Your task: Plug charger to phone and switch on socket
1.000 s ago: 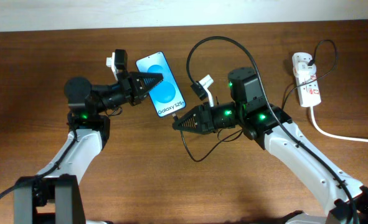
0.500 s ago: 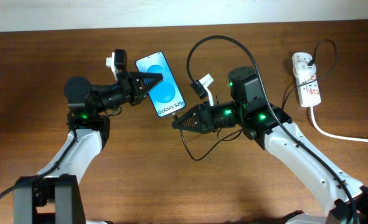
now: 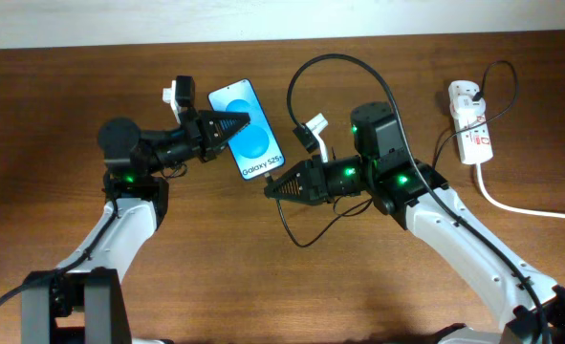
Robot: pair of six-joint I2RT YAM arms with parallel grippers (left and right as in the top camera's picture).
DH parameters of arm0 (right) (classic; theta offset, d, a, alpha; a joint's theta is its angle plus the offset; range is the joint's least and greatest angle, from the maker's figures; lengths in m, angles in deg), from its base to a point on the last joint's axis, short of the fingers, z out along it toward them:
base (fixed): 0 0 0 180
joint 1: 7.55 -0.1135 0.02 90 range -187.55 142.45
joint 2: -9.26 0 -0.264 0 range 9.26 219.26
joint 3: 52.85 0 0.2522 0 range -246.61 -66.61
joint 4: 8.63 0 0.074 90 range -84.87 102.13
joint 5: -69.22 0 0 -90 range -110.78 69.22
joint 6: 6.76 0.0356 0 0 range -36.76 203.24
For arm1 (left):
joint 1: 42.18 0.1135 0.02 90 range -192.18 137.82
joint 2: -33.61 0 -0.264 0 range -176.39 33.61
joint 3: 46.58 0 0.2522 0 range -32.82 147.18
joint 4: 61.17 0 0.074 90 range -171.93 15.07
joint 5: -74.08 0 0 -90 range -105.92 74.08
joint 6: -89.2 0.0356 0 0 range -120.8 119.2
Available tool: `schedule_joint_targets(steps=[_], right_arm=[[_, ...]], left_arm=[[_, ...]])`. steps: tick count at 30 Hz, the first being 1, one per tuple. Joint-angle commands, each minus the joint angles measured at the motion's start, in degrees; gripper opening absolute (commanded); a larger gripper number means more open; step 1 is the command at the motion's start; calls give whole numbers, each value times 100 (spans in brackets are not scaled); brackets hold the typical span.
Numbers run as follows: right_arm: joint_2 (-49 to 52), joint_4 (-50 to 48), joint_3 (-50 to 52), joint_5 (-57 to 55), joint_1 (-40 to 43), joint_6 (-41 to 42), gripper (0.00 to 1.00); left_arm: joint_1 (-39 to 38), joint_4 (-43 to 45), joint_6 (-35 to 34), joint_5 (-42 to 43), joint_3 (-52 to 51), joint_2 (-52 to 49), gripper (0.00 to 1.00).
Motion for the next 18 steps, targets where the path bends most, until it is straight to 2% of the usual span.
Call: schedule_joint_targets(steps=[1,18], right_arm=[[-11,-13,-48,-184,-2,26,4],[-9,-223,-48,-9,-2,28,4]], left_arm=[[2,52,-52,94,79,46,0],[-2,52,-52,70,79,46,0]])
